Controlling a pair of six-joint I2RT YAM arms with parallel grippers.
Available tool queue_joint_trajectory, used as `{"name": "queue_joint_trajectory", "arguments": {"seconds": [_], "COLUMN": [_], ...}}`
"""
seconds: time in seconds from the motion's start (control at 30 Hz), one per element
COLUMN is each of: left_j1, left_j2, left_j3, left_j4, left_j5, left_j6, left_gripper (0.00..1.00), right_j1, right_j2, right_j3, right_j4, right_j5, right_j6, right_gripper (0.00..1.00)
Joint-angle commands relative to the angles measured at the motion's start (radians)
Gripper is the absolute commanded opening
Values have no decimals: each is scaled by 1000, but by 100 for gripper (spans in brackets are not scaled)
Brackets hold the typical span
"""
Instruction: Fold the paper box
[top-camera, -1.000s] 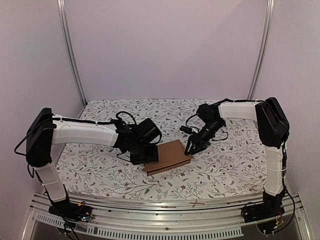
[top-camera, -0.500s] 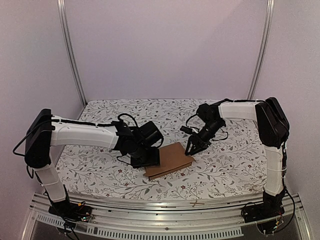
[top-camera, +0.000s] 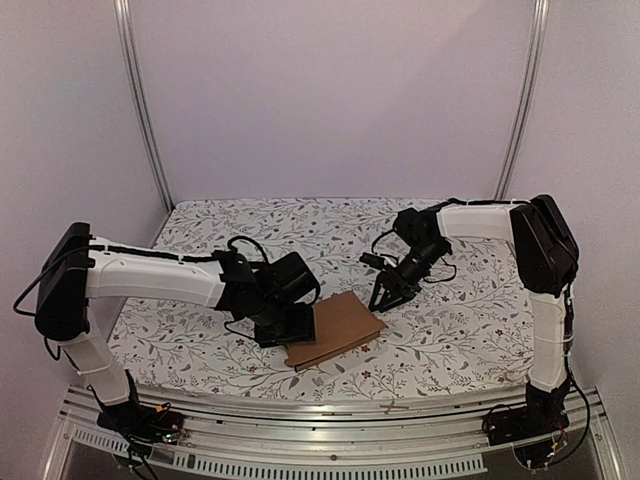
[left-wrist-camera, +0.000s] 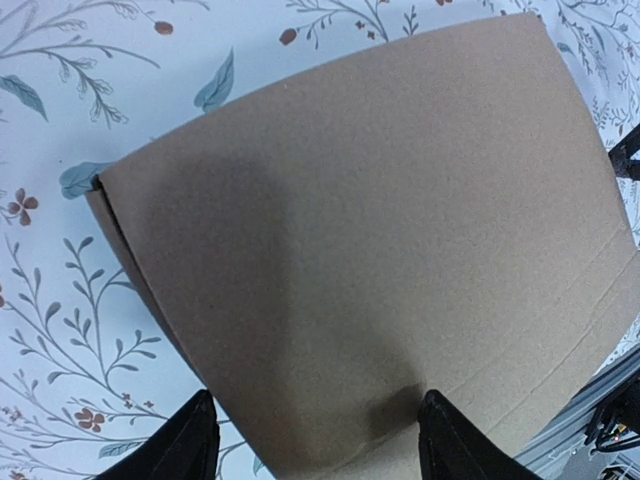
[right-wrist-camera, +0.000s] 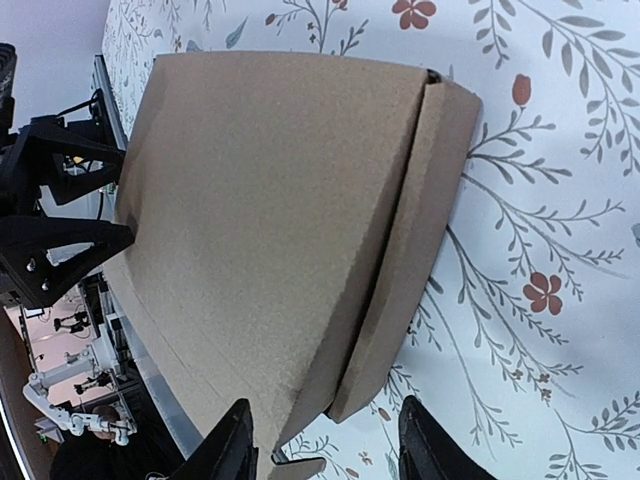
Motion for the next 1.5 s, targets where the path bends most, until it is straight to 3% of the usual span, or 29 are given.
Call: {"name": "queue_joint_trajectory", "arguments": {"seconds": [0.0,0.17,0.33,0.67,0.87,1.03,1.3,1.47], "left_j1": [-29,-21,31,137,132,105,59,52], "left_j2": [-9,43,158,295,147,60,274,336], "left_j3": [-27,14,178,425,348,229,333,297], "left_j4": [-3,13,-52,-158,-202,-130,-186,-174], "left_j5": [41,38,-63,-114,-160,-110,-145,-149], "left_j6": [-26,9,117,264,234,198,229,208], "left_gripper": [69,69,69,67,68,69,68,67], "right_j1": [11,27,20,-57,-58,-59,-56,-51], "right_j2": [24,29,29,-10,7,21,7,13], "right_j3": [-20,-32,-25,-35,-25,-27,-45,-57], "right_j4": [-6,-16,-42,-20,-8,-3,12,13], "right_j5": [-40,-42,6,33,15,21,161,217], "right_j6": [-1,-15,-27,24,31,32,38,22], "right_gripper": [48,51,51,51,51,51,52,52]}}
